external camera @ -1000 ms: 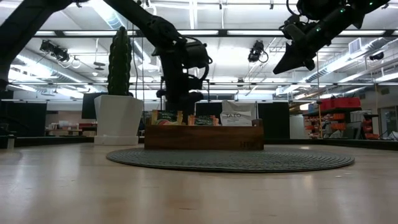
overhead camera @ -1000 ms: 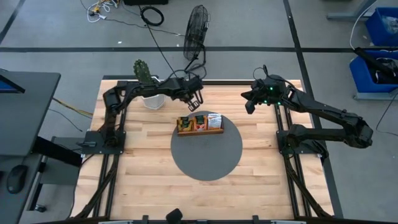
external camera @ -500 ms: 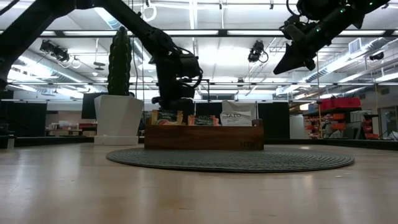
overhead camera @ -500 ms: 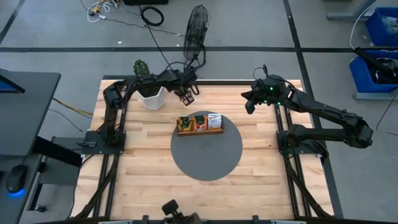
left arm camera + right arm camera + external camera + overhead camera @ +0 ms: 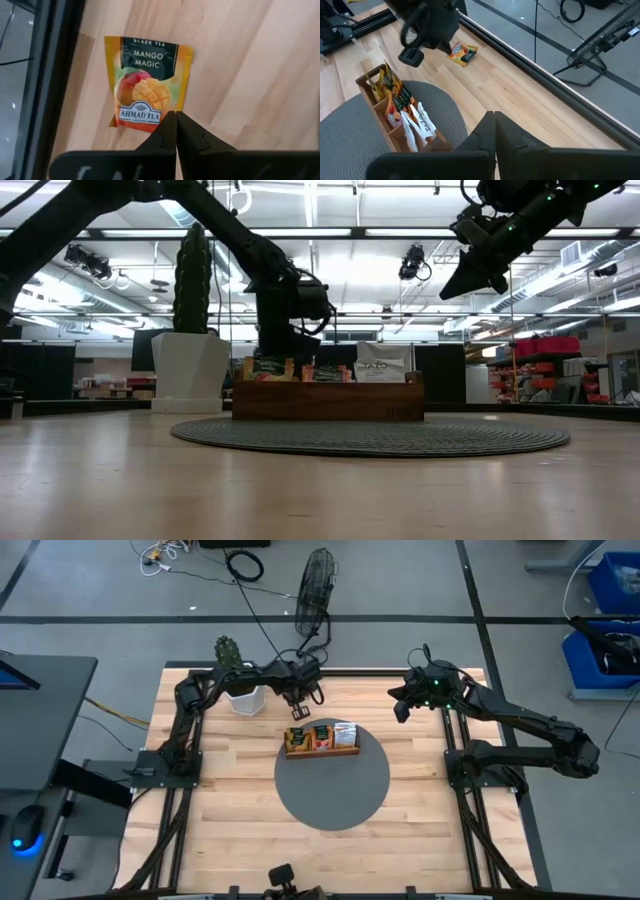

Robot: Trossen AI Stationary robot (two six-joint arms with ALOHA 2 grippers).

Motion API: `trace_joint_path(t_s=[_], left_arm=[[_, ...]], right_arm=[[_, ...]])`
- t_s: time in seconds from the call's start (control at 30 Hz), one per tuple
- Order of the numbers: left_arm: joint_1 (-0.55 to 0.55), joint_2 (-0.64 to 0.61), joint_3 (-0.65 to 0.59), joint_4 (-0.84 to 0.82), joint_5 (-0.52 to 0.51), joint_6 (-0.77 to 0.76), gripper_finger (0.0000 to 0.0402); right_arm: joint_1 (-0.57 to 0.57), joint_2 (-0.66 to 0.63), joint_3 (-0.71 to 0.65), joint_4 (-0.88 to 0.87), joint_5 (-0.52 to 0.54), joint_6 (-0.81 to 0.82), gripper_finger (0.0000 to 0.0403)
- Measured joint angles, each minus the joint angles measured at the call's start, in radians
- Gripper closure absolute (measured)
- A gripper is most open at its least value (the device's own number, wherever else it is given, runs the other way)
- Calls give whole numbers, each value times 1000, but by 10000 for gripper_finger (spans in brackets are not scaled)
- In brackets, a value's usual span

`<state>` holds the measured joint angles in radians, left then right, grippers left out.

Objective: Pick & Place Tea
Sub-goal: Put the orange tea bag into the left section of the wooden organizer

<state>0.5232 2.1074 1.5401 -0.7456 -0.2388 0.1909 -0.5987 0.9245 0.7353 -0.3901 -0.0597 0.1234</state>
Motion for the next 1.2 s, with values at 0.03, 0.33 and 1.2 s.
trace_joint_path(t_s=[0.03,0.33,1.2], left_arm=[[1,4,0,1,-1,3,401],[14,37,-2,10,4,15,401],[-64,68,0,-135,-2,-49,401]], right_arm=[[0,0,0,0,0,0,403],[0,0,0,-3,0,18,403],[0,0,0,-8,0,16,403]])
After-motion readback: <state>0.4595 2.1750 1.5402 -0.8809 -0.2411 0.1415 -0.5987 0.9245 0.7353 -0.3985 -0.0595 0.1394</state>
